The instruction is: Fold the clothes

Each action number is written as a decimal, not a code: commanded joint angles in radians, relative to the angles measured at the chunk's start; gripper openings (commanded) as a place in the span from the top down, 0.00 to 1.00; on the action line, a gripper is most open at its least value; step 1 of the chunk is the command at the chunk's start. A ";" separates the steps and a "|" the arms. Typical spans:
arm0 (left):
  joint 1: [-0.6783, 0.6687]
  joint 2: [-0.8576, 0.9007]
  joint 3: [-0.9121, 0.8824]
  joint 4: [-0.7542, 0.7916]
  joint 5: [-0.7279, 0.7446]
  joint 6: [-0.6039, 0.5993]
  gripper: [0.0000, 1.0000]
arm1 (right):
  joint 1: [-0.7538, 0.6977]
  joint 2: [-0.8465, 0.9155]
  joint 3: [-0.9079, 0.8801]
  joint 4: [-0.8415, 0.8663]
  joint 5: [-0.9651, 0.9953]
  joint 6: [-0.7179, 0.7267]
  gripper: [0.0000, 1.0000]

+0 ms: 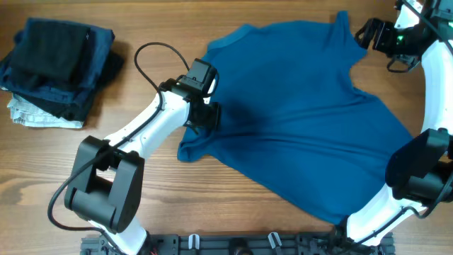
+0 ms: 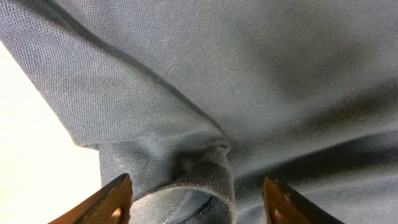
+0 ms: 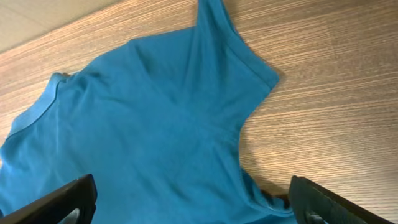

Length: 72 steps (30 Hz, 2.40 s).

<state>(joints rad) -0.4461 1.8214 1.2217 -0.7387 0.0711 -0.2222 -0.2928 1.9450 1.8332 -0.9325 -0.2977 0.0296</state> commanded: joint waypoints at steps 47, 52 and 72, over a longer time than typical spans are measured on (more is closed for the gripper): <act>-0.008 0.025 -0.079 0.069 0.051 0.058 0.56 | -0.001 0.011 -0.001 0.006 0.006 -0.001 0.00; -0.008 0.025 -0.079 0.066 0.051 0.058 0.65 | -0.001 0.011 -0.001 0.006 0.006 -0.001 0.00; 0.417 -0.107 -0.042 -0.138 -0.182 -0.135 0.96 | -0.001 0.011 -0.001 0.006 0.006 -0.001 0.01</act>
<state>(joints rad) -0.1127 1.7264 1.1660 -0.8577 -0.0738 -0.3115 -0.2924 1.9450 1.8332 -0.9298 -0.2977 0.0296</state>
